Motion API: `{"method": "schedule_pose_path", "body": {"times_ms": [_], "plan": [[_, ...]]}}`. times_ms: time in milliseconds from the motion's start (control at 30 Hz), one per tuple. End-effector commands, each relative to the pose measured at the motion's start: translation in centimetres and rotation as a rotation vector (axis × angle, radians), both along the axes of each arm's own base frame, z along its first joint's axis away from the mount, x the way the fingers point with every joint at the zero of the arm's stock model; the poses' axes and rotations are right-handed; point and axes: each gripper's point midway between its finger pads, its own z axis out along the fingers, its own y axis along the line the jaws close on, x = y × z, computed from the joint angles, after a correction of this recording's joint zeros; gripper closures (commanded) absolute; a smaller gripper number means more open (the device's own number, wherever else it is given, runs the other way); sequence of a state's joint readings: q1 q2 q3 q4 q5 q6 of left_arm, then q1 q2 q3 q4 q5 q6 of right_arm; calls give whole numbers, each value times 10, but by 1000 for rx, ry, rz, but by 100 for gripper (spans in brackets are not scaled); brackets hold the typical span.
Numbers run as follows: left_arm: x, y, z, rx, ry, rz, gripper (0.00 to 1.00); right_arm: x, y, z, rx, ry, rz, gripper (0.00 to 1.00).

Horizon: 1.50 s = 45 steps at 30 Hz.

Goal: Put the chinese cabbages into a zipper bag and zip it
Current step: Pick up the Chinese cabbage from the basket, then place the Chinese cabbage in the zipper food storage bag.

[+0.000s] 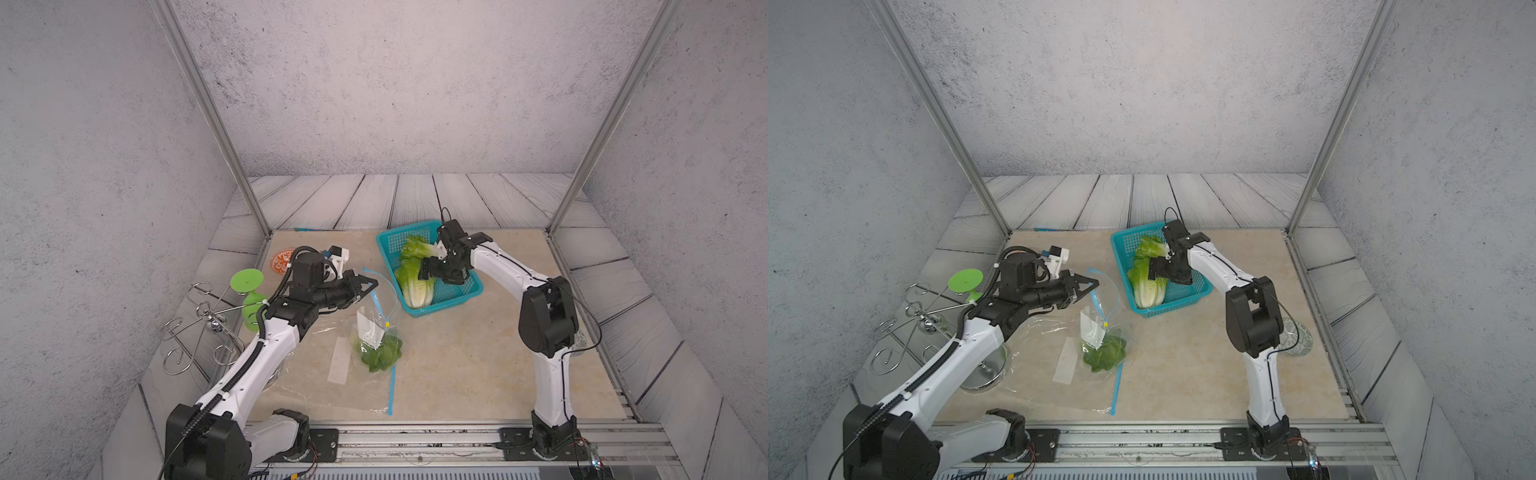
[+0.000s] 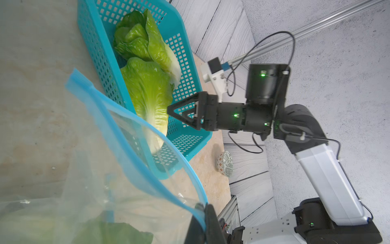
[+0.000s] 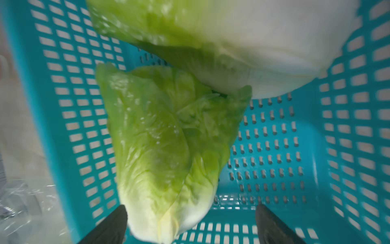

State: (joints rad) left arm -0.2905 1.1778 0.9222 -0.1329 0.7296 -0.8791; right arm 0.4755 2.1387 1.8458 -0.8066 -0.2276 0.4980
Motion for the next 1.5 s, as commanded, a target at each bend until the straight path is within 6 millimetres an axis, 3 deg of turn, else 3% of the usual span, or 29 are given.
{"method": "schedule_pose_path", "body": {"times_ms": [0, 200, 333, 433, 567, 633, 900, 967, 1133, 1233, 1333, 1467], "plan": [[2, -5, 7, -22, -19, -14, 100, 11, 13, -18, -12, 1, -14, 5], [1, -6, 2, -17, -8, -16, 100, 5, 27, -69, 51, 83, -8, 11], [-1, -6, 1, -16, -7, -18, 100, 0, 32, -71, 98, 97, 21, 22], [0, -7, 2, -15, -9, -18, 100, 4, 34, -47, 179, 62, 31, 41], [1, -7, 4, -11, -16, -19, 100, 10, 33, 15, 309, -44, 25, 68], [1, -8, 4, -7, -21, -23, 100, 10, 31, 46, 347, -99, 25, 76], [-4, -9, 14, 18, -38, -39, 100, -23, 9, 138, 399, -265, 43, 81], [-7, -10, 13, 34, -37, -49, 100, -36, 1, 170, 433, -331, 33, 81], [-14, -22, 21, 16, -54, -76, 100, -62, 1, 229, 670, -437, -117, 85], [-18, -27, 33, 8, -80, -70, 100, -72, -6, 249, 741, -498, -274, 84], [-23, -23, 40, -1, -83, -38, 100, -79, -4, 251, 776, -510, -402, 81], [-29, -19, 45, -2, -96, -22, 100, -94, 35, 237, 892, -378, -432, 82]]}}
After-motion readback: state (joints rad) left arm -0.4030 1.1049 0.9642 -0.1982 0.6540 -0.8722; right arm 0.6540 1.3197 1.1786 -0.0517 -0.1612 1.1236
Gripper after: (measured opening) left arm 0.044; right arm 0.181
